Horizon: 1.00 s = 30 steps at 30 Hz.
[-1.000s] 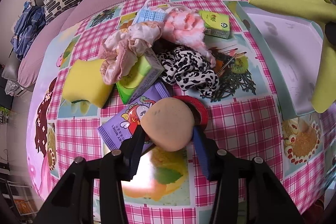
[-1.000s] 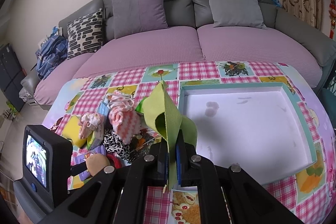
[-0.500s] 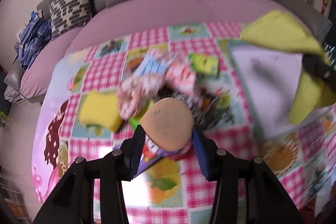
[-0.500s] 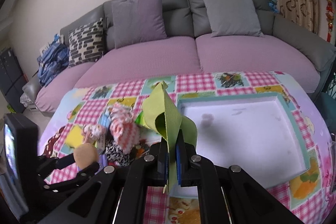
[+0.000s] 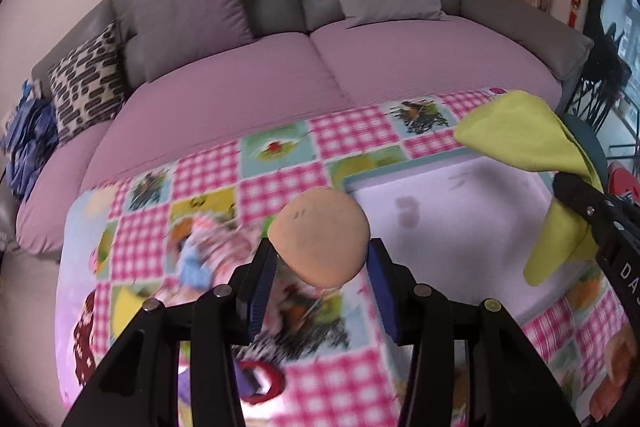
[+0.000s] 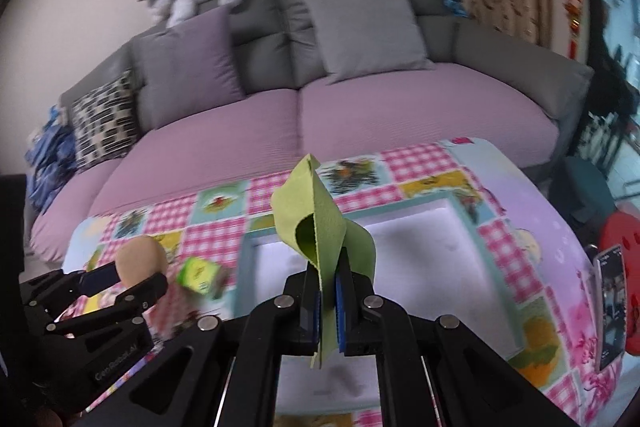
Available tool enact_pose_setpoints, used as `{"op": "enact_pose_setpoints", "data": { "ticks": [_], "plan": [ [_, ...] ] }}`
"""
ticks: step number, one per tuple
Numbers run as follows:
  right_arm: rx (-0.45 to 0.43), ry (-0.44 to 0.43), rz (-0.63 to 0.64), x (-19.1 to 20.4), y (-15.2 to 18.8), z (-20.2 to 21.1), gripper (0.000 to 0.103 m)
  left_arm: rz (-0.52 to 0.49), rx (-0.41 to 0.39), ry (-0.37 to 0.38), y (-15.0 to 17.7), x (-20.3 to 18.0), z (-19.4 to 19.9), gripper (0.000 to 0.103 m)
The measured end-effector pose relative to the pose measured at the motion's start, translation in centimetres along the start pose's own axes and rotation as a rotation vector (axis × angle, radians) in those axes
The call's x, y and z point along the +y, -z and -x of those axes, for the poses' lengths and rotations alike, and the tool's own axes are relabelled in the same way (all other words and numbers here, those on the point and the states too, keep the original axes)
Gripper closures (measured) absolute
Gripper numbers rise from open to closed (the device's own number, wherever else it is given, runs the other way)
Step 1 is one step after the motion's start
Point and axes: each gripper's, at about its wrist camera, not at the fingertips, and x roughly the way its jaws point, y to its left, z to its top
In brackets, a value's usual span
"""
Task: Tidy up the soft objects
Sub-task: 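Carry the puff in the left tool and the cloth in the right tool over the white tray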
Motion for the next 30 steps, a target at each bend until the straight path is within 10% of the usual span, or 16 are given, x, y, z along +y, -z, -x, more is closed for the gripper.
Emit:
{"op": "enact_pose_setpoints", "data": {
  "ticks": [17, 30],
  "plan": [
    [0.175, 0.126, -0.121, -7.9, 2.9, -9.6, 0.097, -0.031, 0.087, 0.057, 0.0, -7.8, -12.7, 0.054],
    [0.246, 0.116, -0.074, -7.5, 3.4, -10.7, 0.094, 0.020, 0.127, 0.093, 0.3, -7.0, -13.7, 0.052]
  ]
}}
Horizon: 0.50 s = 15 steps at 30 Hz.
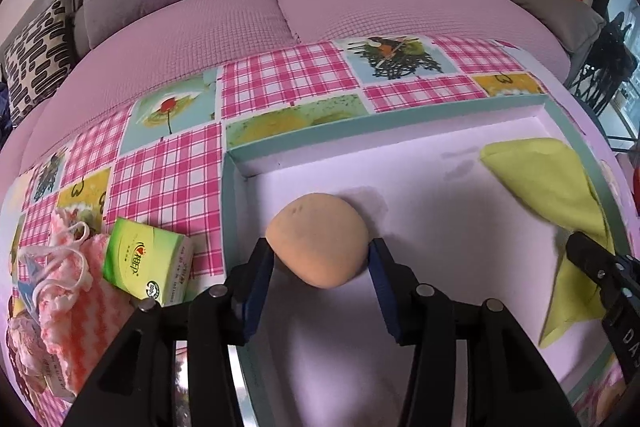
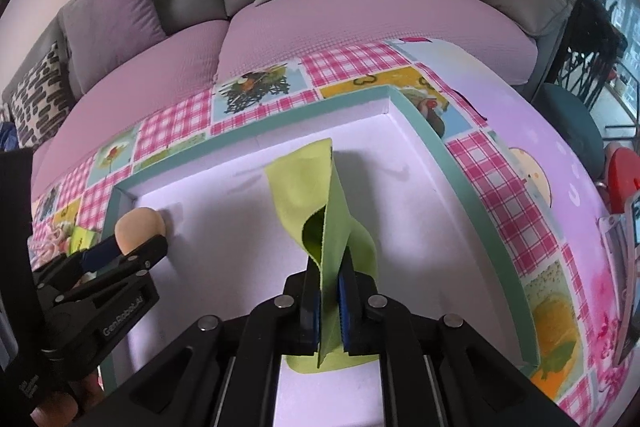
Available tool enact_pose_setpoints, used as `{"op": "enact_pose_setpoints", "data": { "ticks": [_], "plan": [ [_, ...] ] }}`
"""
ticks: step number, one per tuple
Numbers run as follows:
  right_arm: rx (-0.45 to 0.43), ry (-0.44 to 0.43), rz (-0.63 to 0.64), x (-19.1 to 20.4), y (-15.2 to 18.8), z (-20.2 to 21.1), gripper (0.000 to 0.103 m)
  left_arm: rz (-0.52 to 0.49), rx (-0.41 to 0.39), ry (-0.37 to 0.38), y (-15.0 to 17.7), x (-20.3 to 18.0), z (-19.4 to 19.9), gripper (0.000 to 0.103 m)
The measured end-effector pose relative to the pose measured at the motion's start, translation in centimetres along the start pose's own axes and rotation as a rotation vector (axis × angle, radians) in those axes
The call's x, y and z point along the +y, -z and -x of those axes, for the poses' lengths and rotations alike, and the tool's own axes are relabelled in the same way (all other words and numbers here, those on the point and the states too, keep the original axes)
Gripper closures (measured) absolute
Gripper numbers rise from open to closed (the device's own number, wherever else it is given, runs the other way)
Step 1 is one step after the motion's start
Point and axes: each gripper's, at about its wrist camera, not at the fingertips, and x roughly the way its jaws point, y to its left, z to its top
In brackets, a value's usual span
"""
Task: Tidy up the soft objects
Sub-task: 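Carry the puff in the left tool and the cloth in the right tool over the white tray, then open the left tool to drop the puff while the right tool releases the cloth into the tray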
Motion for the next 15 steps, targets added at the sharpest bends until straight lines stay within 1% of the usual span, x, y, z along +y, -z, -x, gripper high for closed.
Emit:
{"op": "enact_pose_setpoints", "data": {
  "ticks": [2, 3, 5, 8, 9, 11, 12, 13, 15],
  "plan": [
    [0.005, 0.008, 0.021, 0.4, 0.0, 0.4, 0.094, 0.006, 0.003, 0.019, -0.2, 0.0, 0.3, 0.042],
    [0.008, 0.008, 0.030, 0.5, -0.1, 0.4, 0.094, 0.009, 0.002, 0.026, -0.2, 0.0, 0.6, 0.034],
    [0.010, 0.019, 0.051, 0.7, -0.1, 0.6, 0.092, 0.009, -0.004, 0.027, -0.3, 0.0, 1.2, 0.033],
    [0.023, 0.028, 0.065, 0.8, -0.1, 0.9, 0.090, 0.009, -0.008, 0.008, -0.5, 0.1, 2.0, 0.031],
    [0.029, 0.030, 0.071, 0.8, -0.1, 1.0, 0.087, 0.012, -0.015, -0.001, -0.6, 0.3, 2.3, 0.029],
    [0.037, 0.037, 0.084, 0.9, 0.0, 1.2, 0.076, 0.019, -0.026, -0.019, -0.7, 0.5, 2.9, 0.023],
    [0.038, 0.038, 0.089, 0.9, 0.0, 1.3, 0.065, 0.028, -0.030, -0.025, -0.7, 0.7, 3.2, 0.019],
    [0.036, 0.037, 0.092, 0.9, 0.0, 1.4, 0.053, 0.034, -0.030, -0.026, -0.7, 0.9, 3.4, 0.018],
    [0.029, 0.035, 0.097, 1.0, 0.0, 1.7, 0.045, 0.044, -0.025, -0.036, -0.8, 1.3, 3.6, 0.018]
  ]
}}
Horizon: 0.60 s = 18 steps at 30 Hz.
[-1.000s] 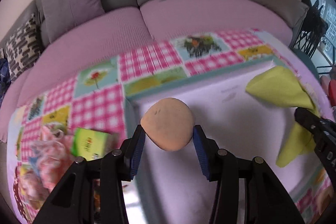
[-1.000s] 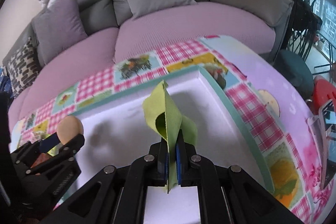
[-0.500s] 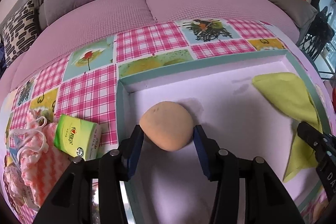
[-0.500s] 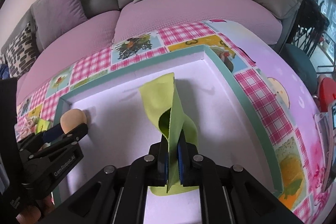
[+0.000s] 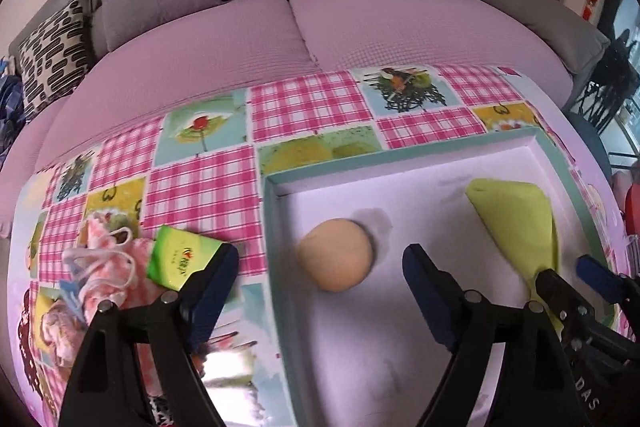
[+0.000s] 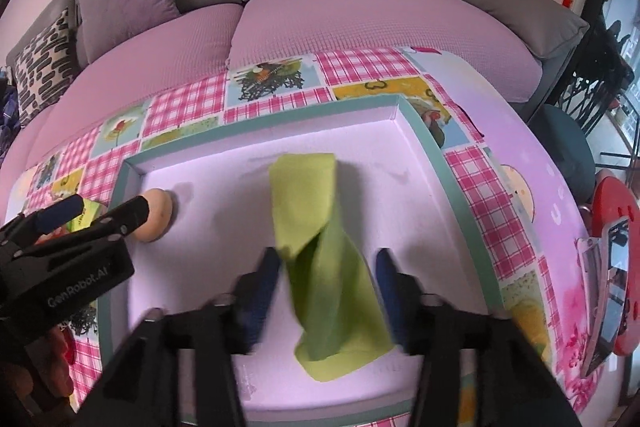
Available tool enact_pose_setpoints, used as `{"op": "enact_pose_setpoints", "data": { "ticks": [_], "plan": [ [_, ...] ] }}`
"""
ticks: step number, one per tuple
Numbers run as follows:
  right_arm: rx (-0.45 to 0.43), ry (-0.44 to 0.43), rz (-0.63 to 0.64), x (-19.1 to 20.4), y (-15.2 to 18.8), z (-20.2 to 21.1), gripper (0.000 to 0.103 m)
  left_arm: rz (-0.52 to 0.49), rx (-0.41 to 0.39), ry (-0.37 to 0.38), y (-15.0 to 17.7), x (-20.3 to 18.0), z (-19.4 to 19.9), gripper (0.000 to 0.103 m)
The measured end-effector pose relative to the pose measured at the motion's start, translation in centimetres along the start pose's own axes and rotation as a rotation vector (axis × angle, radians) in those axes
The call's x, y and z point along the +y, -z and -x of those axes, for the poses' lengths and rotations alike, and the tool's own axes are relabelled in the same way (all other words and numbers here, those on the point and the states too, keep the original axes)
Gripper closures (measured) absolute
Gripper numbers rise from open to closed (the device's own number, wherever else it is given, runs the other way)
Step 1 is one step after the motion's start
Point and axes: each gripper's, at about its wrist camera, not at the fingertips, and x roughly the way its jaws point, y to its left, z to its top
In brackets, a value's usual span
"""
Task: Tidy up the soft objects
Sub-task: 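Open the left tool to drop the puff while the right tool releases the cloth into the tray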
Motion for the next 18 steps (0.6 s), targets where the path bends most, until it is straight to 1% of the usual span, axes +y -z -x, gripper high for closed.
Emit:
{"op": "enact_pose_setpoints", "data": {
  "ticks": [2, 3, 4, 6, 8, 10, 12, 15, 18],
  "plan": [
    [0.000, -0.002, 0.013, 0.3, 0.0, 0.3, 0.041, 0.012, 0.004, -0.011, 0.0, 0.4, 0.0, 0.014],
    [0.000, 0.000, 0.018, 0.3, 0.0, 0.4, 0.035, 0.027, 0.002, -0.019, 0.0, 0.7, 0.1, 0.007],
    [-0.004, 0.003, 0.025, 0.5, 0.0, 0.5, 0.032, 0.039, -0.006, -0.024, -0.1, 1.0, 0.2, 0.004],
    [-0.011, 0.001, 0.033, 0.6, 0.0, 0.8, 0.030, 0.058, -0.038, -0.037, -0.2, 1.5, 0.6, 0.004],
    [-0.018, 0.001, 0.035, 0.7, -0.1, 1.1, 0.023, 0.060, -0.053, -0.044, -0.2, 1.7, 0.9, 0.004],
    [-0.025, 0.007, 0.043, 0.9, 0.0, 1.3, 0.007, 0.055, -0.045, -0.047, -0.2, 1.8, 1.0, 0.004],
    [-0.034, 0.015, 0.058, 1.1, 0.0, 1.5, 0.000, 0.053, -0.036, -0.045, -0.2, 1.7, 1.0, 0.004],
    [-0.042, 0.025, 0.073, 1.2, 0.0, 1.8, 0.000, 0.068, -0.033, -0.048, -0.1, 1.9, 1.3, 0.004],
    [-0.038, 0.013, 0.073, 1.4, 0.2, 1.7, 0.000, 0.076, -0.028, -0.054, 0.0, 2.2, 1.6, 0.004]
  ]
}}
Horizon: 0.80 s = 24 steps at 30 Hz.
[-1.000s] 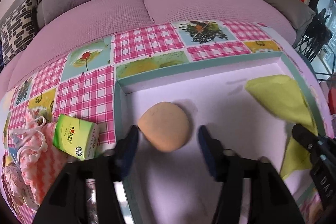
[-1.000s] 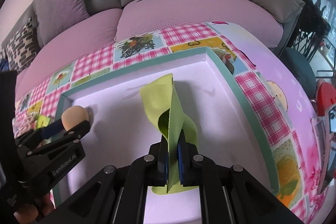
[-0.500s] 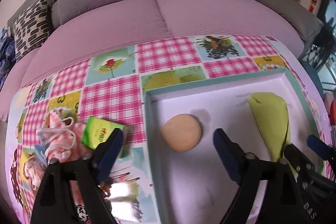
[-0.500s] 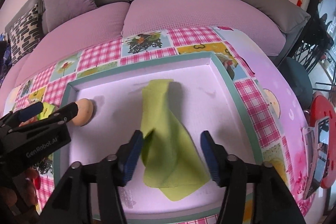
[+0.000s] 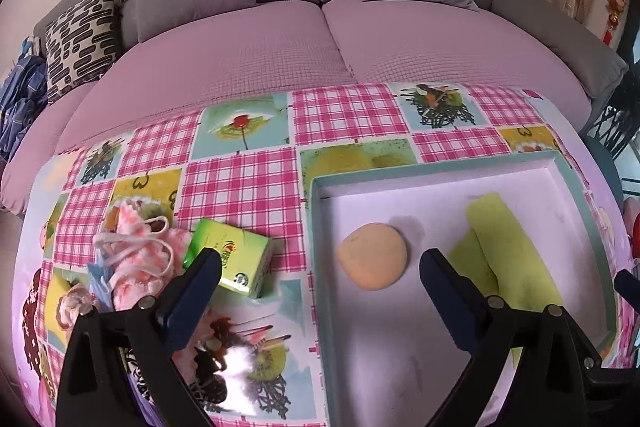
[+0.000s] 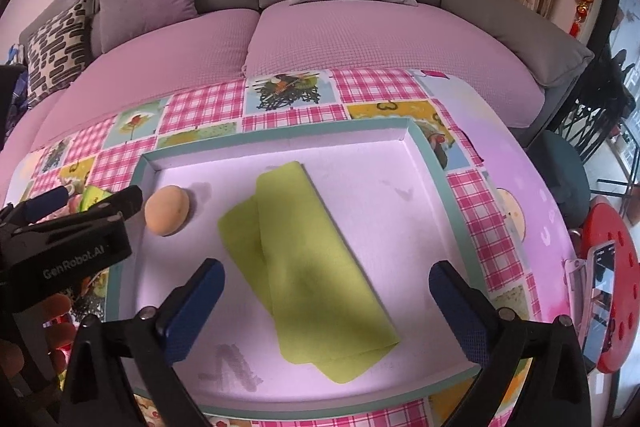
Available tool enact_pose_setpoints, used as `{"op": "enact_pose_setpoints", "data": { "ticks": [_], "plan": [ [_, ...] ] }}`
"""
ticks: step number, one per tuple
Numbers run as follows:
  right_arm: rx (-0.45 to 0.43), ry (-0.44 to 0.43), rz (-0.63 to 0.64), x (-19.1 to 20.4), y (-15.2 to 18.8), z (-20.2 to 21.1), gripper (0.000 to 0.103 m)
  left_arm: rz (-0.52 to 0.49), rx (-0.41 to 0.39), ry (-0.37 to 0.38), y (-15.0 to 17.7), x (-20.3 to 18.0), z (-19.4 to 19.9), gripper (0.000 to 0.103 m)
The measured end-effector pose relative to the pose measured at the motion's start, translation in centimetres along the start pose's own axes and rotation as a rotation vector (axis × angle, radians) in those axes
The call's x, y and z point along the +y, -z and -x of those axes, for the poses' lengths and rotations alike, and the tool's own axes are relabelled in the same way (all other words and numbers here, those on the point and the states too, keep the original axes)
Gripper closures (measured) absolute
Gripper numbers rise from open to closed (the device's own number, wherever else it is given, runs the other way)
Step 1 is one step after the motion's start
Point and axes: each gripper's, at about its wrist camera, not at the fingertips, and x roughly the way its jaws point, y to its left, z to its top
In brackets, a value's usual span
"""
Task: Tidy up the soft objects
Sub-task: 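Open the left tool to drop the puff while the right tool releases the cloth into the tray, then move both tools back from the tray toward the pile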
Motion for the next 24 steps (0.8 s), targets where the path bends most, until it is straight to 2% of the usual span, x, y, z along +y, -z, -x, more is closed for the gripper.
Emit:
{"op": "enact_pose_setpoints", "data": {
  "ticks": [7, 12, 16, 24],
  "plan": [
    [0.000, 0.014, -0.001, 0.3, 0.2, 0.0, 0.000, 0.021, 0.010, 0.000, 0.2, 1.2, 0.8, 0.004],
    [-0.027, -0.021, -0.026, 0.7, 0.0, 0.9, 0.000, 0.055, 0.001, 0.004, 0.2, 3.3, 1.9, 0.004],
    [-0.058, -0.039, -0.035, 1.5, 0.0, 1.8, 0.000, 0.092, -0.022, -0.035, 0.4, 6.1, 3.3, 0.004],
    [-0.115, -0.088, -0.005, 4.5, -0.3, 4.1, 0.000, 0.194, -0.072, -0.161, 2.7, 13.6, 6.6, 0.004]
  ]
}}
